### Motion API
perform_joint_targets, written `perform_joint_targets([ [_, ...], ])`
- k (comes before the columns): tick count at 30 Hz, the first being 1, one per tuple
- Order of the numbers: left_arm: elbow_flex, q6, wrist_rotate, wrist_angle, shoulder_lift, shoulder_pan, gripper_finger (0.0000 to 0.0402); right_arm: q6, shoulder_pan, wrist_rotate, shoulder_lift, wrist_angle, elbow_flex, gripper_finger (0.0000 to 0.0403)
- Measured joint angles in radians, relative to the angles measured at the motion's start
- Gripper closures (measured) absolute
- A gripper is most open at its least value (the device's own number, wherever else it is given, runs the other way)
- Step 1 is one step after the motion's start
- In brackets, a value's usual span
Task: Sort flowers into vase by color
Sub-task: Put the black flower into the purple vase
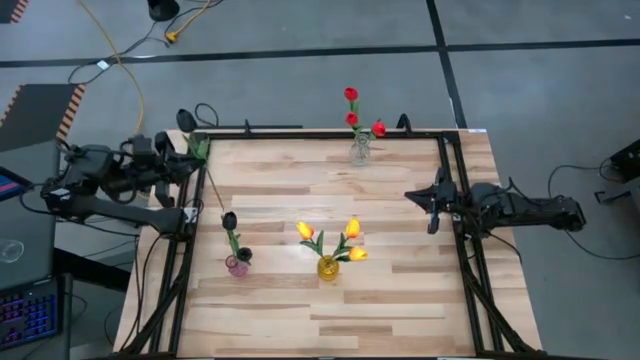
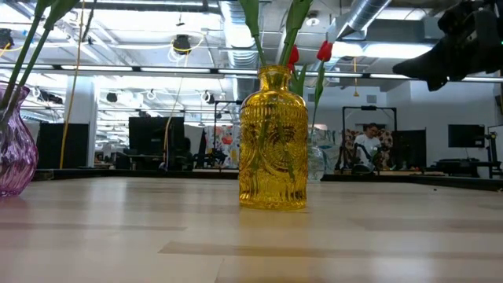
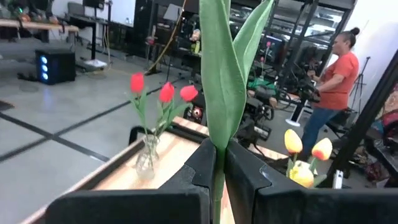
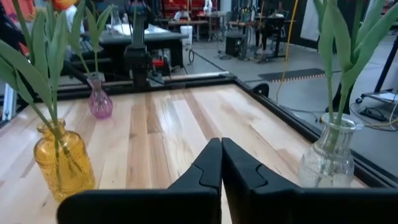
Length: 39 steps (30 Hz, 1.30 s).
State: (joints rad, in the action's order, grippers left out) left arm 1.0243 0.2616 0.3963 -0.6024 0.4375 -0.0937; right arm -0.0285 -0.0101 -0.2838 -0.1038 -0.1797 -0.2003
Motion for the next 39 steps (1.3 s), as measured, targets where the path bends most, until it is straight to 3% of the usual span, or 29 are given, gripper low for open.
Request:
perform_joint_targets([
  [5, -0.061, 0.048, -0.053, 0.015, -0.063, 0.000, 0.0391, -0.011, 0.000, 0.000, 0.029, -0.003, 0.010, 0.0373],
  [15, -0.069, 0.097, -0.113, -0.027, -0.121, 0.000, 0.0391, -0.052, 0.000, -0.006, 0.046, -0.060, 0.010, 0.0368],
  [25, -0.283, 0.141, -0.303, 0.172, -0.126, 0.000, 0.0391, -0.062, 0.000, -0.006, 0.046, -0.077, 0.010, 0.0377],
  [34, -0.288, 0.195, -0.331, 0.161, -0.138, -0.008, 0.0391, -0.105, 0.000, -0.006, 0.046, -0.106, 0.010, 0.0370],
  [39, -0.288, 0.197, -0.295, 0.138, -0.144, -0.040, 0.0391, -0.105, 0.000, -0.006, 0.046, -0.105, 0.010, 0.0378],
])
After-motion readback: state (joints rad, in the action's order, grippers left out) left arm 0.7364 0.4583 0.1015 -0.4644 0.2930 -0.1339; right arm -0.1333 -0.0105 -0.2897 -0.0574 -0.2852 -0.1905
